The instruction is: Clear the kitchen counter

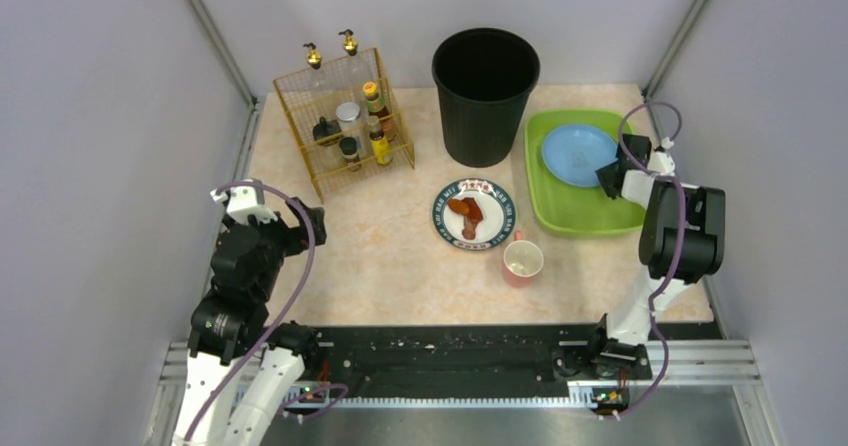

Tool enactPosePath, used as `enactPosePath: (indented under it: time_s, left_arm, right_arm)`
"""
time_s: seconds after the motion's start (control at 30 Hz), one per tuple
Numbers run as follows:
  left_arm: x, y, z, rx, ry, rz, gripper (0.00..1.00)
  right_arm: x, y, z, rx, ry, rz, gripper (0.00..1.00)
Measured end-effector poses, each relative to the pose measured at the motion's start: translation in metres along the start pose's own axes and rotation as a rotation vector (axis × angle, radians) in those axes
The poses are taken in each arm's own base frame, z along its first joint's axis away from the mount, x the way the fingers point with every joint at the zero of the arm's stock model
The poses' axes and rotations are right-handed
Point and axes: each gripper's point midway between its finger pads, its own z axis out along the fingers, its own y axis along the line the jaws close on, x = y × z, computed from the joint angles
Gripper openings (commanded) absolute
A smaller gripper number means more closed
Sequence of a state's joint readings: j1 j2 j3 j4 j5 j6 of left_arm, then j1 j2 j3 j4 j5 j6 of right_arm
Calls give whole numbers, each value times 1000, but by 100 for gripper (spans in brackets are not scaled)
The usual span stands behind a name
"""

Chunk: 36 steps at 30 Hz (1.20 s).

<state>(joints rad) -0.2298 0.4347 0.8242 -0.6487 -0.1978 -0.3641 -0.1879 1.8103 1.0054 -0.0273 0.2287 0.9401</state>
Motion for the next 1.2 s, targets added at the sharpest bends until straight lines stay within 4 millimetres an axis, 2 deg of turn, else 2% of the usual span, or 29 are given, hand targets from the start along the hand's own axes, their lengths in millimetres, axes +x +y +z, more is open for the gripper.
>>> enactPosePath:
  time_s: [0.13,0.2,0.3,0.5,0.63,0.73,0.83,1.0,1.1,1.2]
  left_arm:
    - [0,0,0,-2,0,0,99]
    - [0,0,0,-2,0,0,99]
    - [0,0,0,-2,1,0,99]
    - [1,0,1,-3,4,1,99]
    - [1,0,1,-3,4,1,99]
    - [1,0,1,-3,4,1,99]
    - [1,0,1,-3,4,1,99]
    - [1,1,1,-3,4,1,99]
    - [1,1,0,-3,4,1,99]
    - [1,0,0,-2,2,1,99]
  right_arm:
    - [-4,7,2,-21,-6,-8,53]
    - [-6,9,1,-31,-12,-17,57]
    - [-7,7,-3,-31,-15,-39,69]
    - [-11,0,-29,-40,-21,-96,75]
    - [-26,12,-65,-109,-69,-146,77]
    - [-43,30,-101,-193,-133,-195,77]
    - [-49,50,-138,-291,-172,-254,76]
    - [-32,76,-197,-480,-163,-362,73]
    - [-13,76,-225,-577,-129,-430,71]
    - [12,69,-238,-624,-72,-503,69]
